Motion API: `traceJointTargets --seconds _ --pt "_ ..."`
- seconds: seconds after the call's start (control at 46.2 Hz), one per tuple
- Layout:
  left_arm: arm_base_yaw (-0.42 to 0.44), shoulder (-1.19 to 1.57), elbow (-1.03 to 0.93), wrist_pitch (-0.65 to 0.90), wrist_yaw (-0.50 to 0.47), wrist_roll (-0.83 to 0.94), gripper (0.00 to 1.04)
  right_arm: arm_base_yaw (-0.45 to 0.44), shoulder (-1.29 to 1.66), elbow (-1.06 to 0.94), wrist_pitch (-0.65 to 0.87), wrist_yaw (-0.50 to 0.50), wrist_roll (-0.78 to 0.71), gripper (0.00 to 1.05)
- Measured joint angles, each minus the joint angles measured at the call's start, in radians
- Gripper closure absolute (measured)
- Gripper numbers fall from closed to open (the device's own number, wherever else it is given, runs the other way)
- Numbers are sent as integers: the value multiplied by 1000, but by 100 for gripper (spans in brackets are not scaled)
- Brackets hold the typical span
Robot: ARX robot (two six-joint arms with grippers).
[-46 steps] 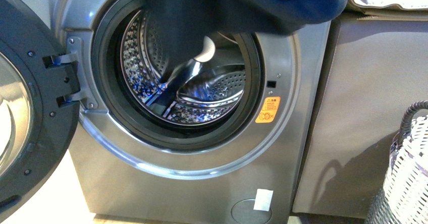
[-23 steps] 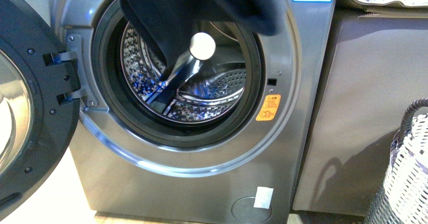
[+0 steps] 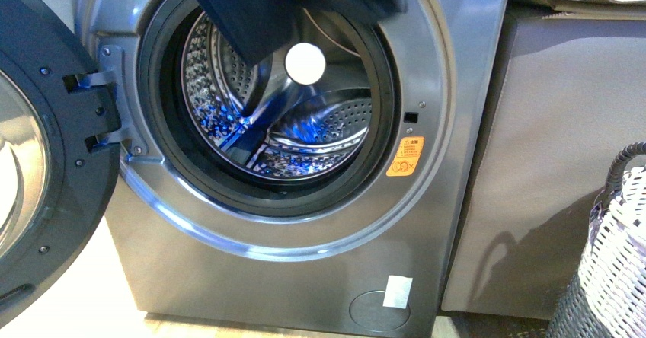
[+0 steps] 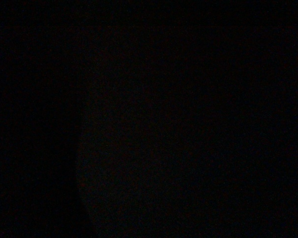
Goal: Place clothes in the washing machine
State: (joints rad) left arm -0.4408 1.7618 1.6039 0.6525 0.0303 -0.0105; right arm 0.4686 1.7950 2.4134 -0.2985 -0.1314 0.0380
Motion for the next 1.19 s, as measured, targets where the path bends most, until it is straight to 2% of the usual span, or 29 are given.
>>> traceJointTargets --seconds 0.065,0.108,0.303,0.498,0.607,0.693,0.78,0.932,1.018,1.083,1.148,1.192 --pt "1 8 14 -8 -54 0 7 0 0 0 0 0 0 95" --pt "1 10 15 -9 -65 -1 12 0 0 0 0 0 0 95" --pt "1 8 -12 2 -69 -38 42 0 0 0 0 0 0 95" --pt "1 5 -45 21 -56 -64 67 0 0 0 0 2 0 95" --pt "2 -5 -51 25 -55 -80 88 -1 0 0 0 2 0 95" --pt "2 -12 -56 29 -53 -89 94 -1 0 0 0 1 0 83" --pt "4 -16 -61 29 -53 -92 95 0 0 0 0 0 0 73" --pt "18 -18 -95 31 -53 -95 95 0 0 2 0 -1 3 48" --pt "46 -18 -149 34 -53 -97 95 0 0 7 0 -1 3 29" --pt "63 -18 -176 36 -53 -99 95 0 -2 8 0 -1 3 20" --pt "96 -18 -221 39 -46 -107 95 0 -2 8 0 -1 3 6" --pt "113 -18 -242 37 -45 -107 95 0 -2 8 0 -1 5 6"
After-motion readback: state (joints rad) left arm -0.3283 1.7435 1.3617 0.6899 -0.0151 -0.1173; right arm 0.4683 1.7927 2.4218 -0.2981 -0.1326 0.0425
